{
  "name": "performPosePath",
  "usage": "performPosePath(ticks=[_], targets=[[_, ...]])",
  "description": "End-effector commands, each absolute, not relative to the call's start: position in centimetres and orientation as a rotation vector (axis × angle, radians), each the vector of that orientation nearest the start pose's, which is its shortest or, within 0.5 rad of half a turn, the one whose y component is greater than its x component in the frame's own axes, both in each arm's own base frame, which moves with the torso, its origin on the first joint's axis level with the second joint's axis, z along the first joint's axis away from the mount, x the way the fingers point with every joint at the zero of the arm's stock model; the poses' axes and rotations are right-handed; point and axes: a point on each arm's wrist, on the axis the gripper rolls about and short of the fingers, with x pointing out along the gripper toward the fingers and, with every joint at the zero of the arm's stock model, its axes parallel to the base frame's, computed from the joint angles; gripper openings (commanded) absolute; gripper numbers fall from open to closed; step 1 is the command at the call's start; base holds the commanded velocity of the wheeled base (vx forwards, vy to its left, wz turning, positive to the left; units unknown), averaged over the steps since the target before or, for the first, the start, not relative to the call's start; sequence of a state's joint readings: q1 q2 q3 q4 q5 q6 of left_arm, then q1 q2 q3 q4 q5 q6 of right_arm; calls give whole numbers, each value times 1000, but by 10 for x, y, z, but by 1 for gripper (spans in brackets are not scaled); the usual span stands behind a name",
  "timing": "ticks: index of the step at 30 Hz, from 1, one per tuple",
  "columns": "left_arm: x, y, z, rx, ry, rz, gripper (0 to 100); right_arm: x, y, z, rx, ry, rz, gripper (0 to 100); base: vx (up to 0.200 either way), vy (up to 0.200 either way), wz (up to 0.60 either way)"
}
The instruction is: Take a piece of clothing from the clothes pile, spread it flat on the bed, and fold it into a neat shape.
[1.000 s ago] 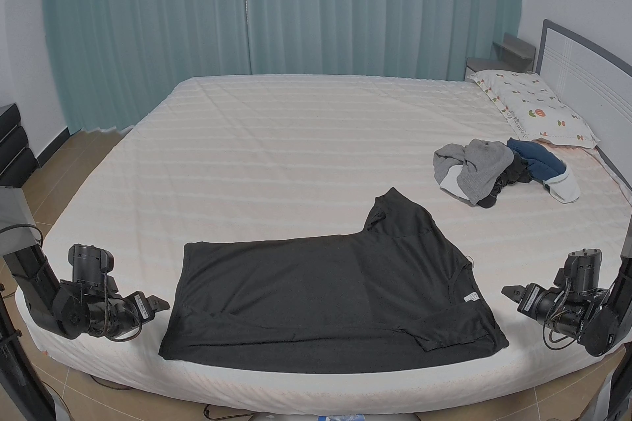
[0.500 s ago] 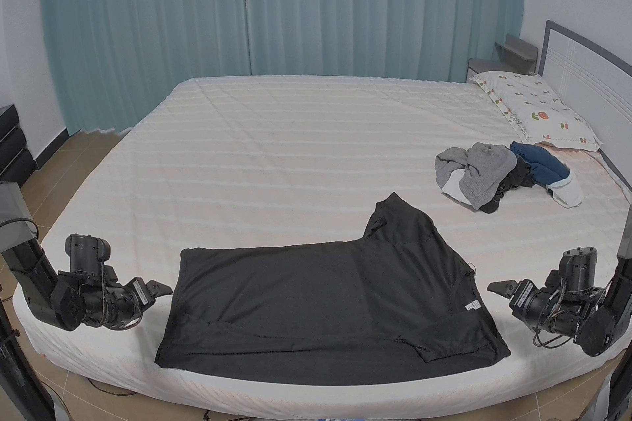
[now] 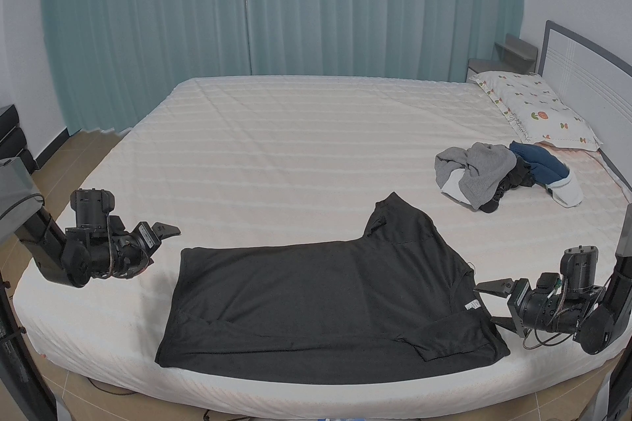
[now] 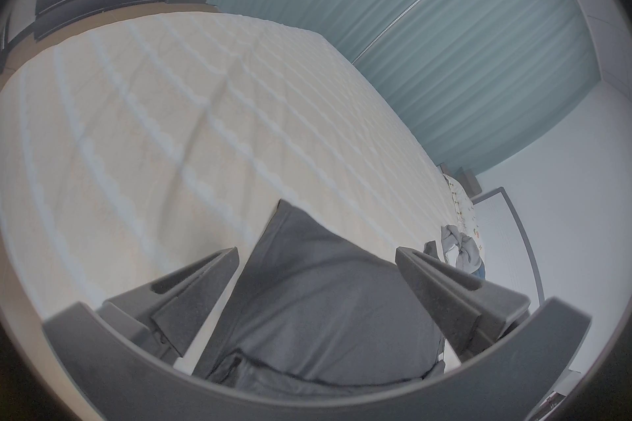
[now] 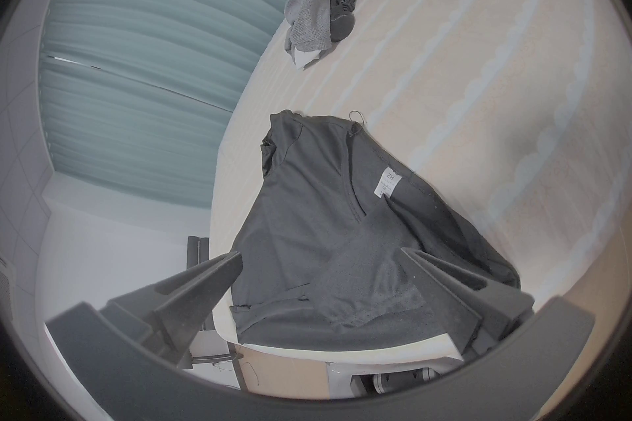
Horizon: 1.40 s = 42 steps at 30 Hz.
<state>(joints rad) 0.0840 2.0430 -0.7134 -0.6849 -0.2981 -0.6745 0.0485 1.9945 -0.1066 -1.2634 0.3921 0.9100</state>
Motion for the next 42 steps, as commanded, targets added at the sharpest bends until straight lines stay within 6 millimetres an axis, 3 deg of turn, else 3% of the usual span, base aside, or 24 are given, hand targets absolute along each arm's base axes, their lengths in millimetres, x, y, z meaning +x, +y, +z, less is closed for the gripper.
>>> performPosePath(ticks=[1, 2, 6, 14, 30, 42], targets=[[370, 20, 35, -756, 729, 2, 100, 226, 13, 14, 1002, 781, 108, 100, 0, 0, 0], [383, 17, 27, -737, 755, -10, 100, 229, 10, 7, 1006, 773, 98, 100, 0, 0, 0], [405, 15, 10, -693, 760, -33, 100, 233, 9, -10, 1007, 756, 98, 100, 0, 0, 0], [414, 4, -13, -655, 789, -49, 100, 232, 12, -18, 1000, 786, 92, 100, 0, 0, 0], [420, 9, -8, -602, 718, 18, 100, 230, 12, -19, 1000, 797, 89, 100, 0, 0, 0], [426, 5, -15, -599, 699, 3, 100, 230, 12, -19, 999, 797, 90, 100, 0, 0, 0]])
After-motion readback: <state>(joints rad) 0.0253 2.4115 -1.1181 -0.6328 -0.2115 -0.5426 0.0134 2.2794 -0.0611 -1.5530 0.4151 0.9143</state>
